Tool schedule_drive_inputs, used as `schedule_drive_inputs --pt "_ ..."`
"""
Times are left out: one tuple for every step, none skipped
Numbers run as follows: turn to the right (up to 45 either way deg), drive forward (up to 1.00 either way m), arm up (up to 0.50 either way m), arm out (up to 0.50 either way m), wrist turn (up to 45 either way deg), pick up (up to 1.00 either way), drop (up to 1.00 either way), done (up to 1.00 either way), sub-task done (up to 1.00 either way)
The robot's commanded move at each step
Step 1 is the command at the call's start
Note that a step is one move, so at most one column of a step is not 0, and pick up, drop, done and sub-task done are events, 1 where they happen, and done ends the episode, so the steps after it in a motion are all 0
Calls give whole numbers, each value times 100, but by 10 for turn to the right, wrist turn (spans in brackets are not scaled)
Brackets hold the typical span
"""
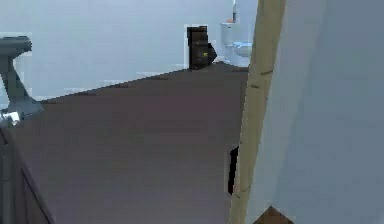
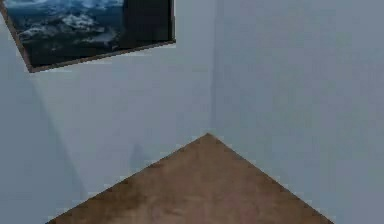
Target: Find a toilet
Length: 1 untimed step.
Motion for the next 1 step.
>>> schedule_drive_inputs --pt "0 75 0 0 0 0 0 0 0"
